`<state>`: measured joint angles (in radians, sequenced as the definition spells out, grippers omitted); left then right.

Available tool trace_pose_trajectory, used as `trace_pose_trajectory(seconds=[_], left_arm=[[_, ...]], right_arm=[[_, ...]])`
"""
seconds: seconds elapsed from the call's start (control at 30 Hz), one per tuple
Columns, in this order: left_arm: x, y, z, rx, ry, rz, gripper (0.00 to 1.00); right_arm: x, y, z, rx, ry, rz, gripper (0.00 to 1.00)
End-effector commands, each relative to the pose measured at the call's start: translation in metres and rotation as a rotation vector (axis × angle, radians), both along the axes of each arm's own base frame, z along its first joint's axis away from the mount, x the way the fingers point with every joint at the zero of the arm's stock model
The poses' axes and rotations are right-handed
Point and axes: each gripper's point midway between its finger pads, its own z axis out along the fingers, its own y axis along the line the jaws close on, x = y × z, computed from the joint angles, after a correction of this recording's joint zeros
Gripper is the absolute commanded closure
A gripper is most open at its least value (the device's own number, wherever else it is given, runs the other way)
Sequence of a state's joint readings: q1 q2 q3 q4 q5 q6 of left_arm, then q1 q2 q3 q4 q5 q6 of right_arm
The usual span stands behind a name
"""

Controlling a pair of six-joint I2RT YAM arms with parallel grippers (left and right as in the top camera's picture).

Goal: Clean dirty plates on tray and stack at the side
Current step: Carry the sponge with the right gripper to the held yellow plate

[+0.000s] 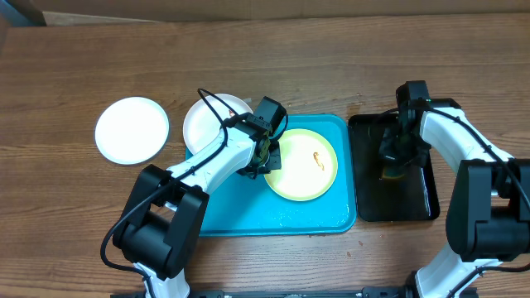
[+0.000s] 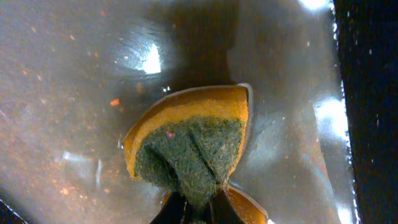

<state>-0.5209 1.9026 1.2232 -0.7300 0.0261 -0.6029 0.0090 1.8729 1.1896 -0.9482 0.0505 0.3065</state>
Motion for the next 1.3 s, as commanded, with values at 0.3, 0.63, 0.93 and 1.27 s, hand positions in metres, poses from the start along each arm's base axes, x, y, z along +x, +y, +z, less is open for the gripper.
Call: trace_pose_trajectory(seconds=[0.3,0.63,0.93,1.27], left_arm=[[-0.003,0.011,-0.006,-0.001,0.039,0.030,0.81],[-0.006,0.004,-0.005,-0.039,0.058,0.025,0.96],[-0.010,0.003,-0.005,-0.051,0.078,0.022,0.96],[-0.011,0.002,-0.005,-0.053,0.081,0.021,0.96]], right_arm=[[0.011,0.007,0.051,0.003,-0.019,0.041,0.96],[0.004,0.013,0.055,-0.053,-0.003,0.080,0.96],[0.006,0.017,0.058,-0.158,-0.020,0.100,0.96],[0.007,0.018,0.075,-0.186,-0.013,0.143,0.96]])
